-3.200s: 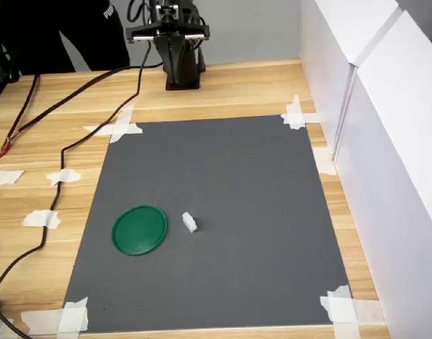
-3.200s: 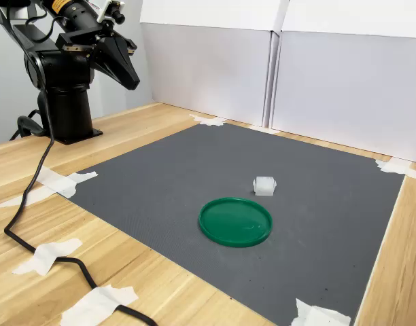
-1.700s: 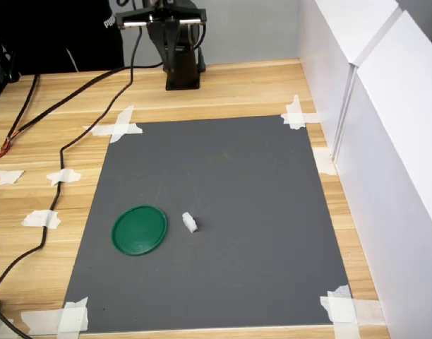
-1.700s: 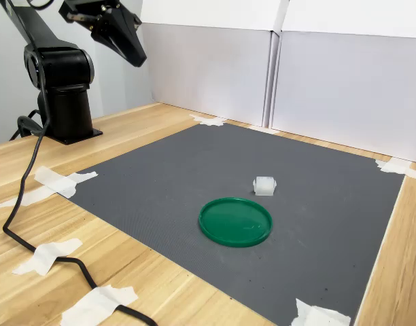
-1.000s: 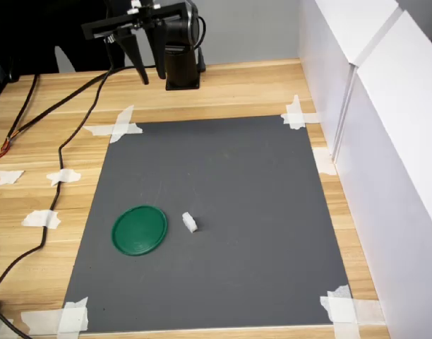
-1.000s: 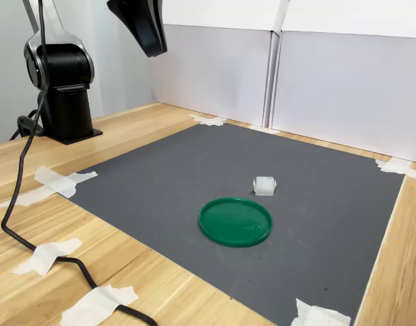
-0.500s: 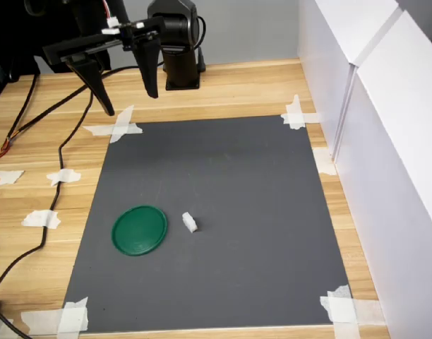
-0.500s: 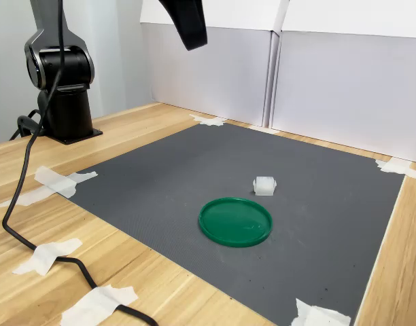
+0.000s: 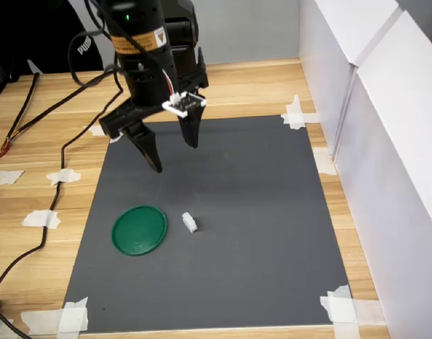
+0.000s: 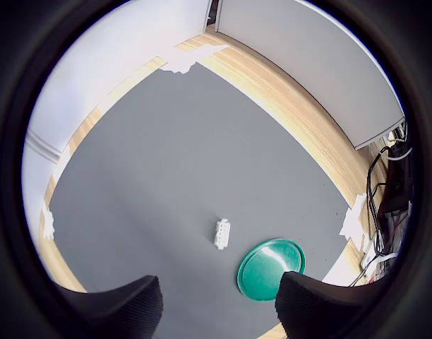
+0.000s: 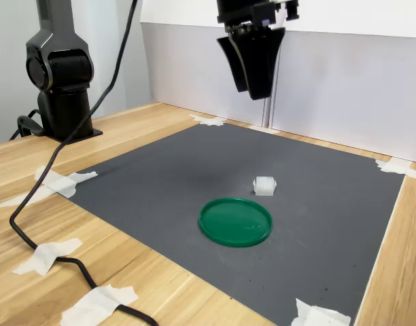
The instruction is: Grasp a white terminal and put it on the green lid.
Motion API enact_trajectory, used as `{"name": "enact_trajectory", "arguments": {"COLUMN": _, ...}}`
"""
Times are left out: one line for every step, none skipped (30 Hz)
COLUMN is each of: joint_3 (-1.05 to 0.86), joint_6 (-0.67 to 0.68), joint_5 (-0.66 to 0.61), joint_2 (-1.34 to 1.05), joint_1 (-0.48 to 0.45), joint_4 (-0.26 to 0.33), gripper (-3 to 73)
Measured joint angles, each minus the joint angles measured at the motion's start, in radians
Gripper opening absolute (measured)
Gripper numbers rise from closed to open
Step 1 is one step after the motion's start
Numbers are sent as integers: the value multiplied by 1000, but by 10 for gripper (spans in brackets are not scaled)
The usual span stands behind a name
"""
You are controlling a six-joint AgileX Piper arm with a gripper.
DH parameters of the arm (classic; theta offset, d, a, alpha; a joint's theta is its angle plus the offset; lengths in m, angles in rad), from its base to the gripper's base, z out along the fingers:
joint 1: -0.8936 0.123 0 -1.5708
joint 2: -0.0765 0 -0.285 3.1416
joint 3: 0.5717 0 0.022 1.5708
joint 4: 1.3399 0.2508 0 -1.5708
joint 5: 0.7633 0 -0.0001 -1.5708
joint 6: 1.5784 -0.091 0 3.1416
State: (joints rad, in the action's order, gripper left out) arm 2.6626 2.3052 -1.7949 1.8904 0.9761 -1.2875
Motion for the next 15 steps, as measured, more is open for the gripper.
{"name": "enact_trajectory", "arguments": {"joint_3": 8, "joint_6": -3, "joint_5": 8, "joint_2": 17, "joint_1": 0, "joint_4": 1, "gripper": 673}}
{"name": "enact_trajectory", "arguments": {"joint_3": 15, "joint_6": -4, "joint_5": 13, "joint_2": 30, "joint_1": 0, "joint_4": 1, "gripper": 673}}
{"name": "enact_trajectory", "arguments": {"joint_3": 22, "joint_6": -5, "joint_5": 18, "joint_2": 46, "joint_1": -1, "joint_4": 2, "gripper": 673}}
{"name": "enact_trajectory", "arguments": {"joint_3": 26, "joint_6": -6, "joint_5": 24, "joint_2": 60, "joint_1": -1, "joint_4": 7, "gripper": 673}}
{"name": "enact_trajectory", "arguments": {"joint_3": 27, "joint_6": -7, "joint_5": 30, "joint_2": 72, "joint_1": -1, "joint_4": 12, "gripper": 673}}
{"name": "enact_trajectory", "arguments": {"joint_3": 28, "joint_6": -7, "joint_5": 30, "joint_2": 81, "joint_1": -1, "joint_4": 17, "gripper": 673}}
{"name": "enact_trajectory", "arguments": {"joint_3": 30, "joint_6": -7, "joint_5": 32, "joint_2": 92, "joint_1": -1, "joint_4": 23, "gripper": 673}}
{"name": "enact_trajectory", "arguments": {"joint_3": 30, "joint_6": -7, "joint_5": 38, "joint_2": 102, "joint_1": -1, "joint_4": 28, "gripper": 673}}
{"name": "enact_trajectory", "arguments": {"joint_3": 31, "joint_6": -7, "joint_5": 43, "joint_2": 111, "joint_1": -1, "joint_4": 31, "gripper": 673}}
{"name": "enact_trajectory", "arguments": {"joint_3": 31, "joint_6": -7, "joint_5": 52, "joint_2": 116, "joint_1": -1, "joint_4": 31, "gripper": 673}}
{"name": "enact_trajectory", "arguments": {"joint_3": 31, "joint_6": -7, "joint_5": 61, "joint_2": 120, "joint_1": -1, "joint_4": 33, "gripper": 673}}
{"name": "enact_trajectory", "arguments": {"joint_3": 31, "joint_6": -10, "joint_5": 69, "joint_2": 121, "joint_1": 0, "joint_4": 36, "gripper": 673}}
{"name": "enact_trajectory", "arguments": {"joint_3": 31, "joint_6": -12, "joint_5": 79, "joint_2": 121, "joint_1": 1, "joint_4": 37, "gripper": 673}}
{"name": "enact_trajectory", "arguments": {"joint_3": 31, "joint_6": -15, "joint_5": 86, "joint_2": 121, "joint_1": 6, "joint_4": 37, "gripper": 673}}
{"name": "enact_trajectory", "arguments": {"joint_3": 31, "joint_6": -20, "joint_5": 90, "joint_2": 121, "joint_1": 11, "joint_4": 39, "gripper": 673}}
